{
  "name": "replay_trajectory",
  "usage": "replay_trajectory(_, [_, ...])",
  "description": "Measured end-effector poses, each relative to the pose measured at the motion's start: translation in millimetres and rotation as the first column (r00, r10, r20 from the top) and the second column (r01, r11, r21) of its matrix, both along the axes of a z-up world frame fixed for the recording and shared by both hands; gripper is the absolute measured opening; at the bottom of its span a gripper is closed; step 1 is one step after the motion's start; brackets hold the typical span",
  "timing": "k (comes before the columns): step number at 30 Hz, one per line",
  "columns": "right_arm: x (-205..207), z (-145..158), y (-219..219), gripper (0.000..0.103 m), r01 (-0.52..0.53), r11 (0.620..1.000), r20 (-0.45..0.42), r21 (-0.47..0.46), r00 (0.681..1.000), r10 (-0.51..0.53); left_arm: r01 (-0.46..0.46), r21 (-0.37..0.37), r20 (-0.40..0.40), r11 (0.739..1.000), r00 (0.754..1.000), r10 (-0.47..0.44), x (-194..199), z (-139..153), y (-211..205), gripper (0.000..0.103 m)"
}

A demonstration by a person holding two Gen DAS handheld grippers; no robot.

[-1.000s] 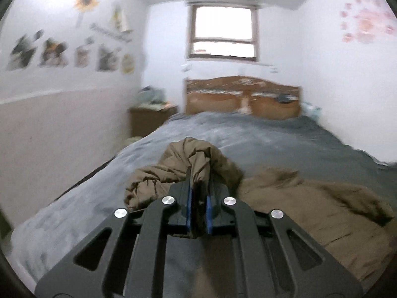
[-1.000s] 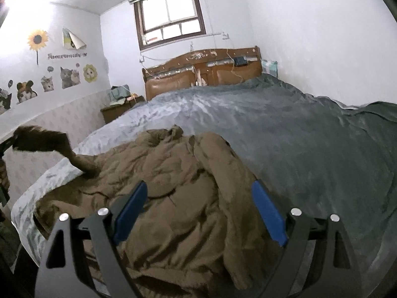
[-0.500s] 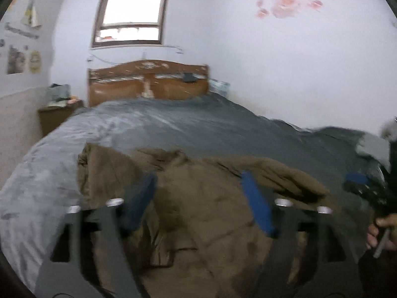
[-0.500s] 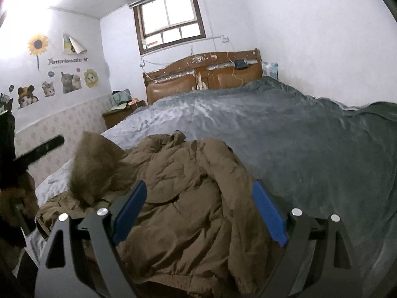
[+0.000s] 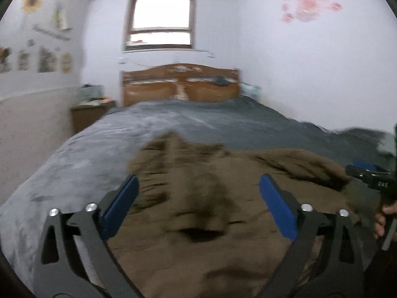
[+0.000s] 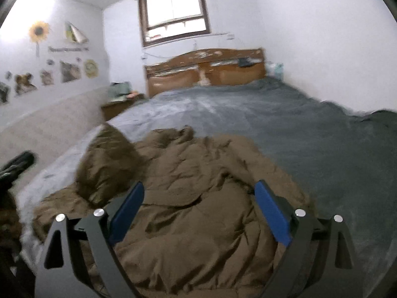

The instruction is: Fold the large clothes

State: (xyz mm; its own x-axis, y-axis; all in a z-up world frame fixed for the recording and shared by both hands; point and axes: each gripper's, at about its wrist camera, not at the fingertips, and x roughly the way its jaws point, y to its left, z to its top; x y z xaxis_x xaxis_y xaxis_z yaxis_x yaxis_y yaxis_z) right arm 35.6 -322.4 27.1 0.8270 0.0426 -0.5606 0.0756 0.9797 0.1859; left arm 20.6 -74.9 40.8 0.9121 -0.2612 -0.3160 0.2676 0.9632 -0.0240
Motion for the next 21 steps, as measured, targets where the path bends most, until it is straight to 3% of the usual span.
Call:
replay_trajectory(3, [10, 3, 25, 0.094, -0.026, 0.997, 0.021, 0.074, 0.999, 0.025, -0.107, -0.019, -0.012, 0.994, 0.994, 0.107, 2, -6, 50, 0.1])
replay_trajectory(7, [34, 2, 82, 0.095, -0.122, 0.991, -0.001, 0.047, 0.993, 0.122, -0.211, -0.045, 0.008, 0.976, 0.977, 0.212, -1, -7, 93, 0.1])
replay_trajectory(13, [67, -6, 166, 0.096, -0.19, 0.975, -0.012, 0.112, 0.981, 0.192, -0.267, -0.053, -0.004, 0.962, 0.964, 0.267, 5, -8, 131, 0.1])
replay_trajectory(18, [94, -33, 238, 0.096, -0.313, 0.947, -0.073, 0.064, 0.945, 0.318, -0.319, -0.08, 0.024, 0.944, 0.947, 0.321, -4, -1, 157, 0.1])
replay_trajectory(21, [108, -50, 269, 0.096, -0.36, 0.933, -0.133, -0.023, 0.926, 0.354, -0.324, -0.077, 0.019, 0.943, 0.945, 0.326, -4, 0, 162, 0.1])
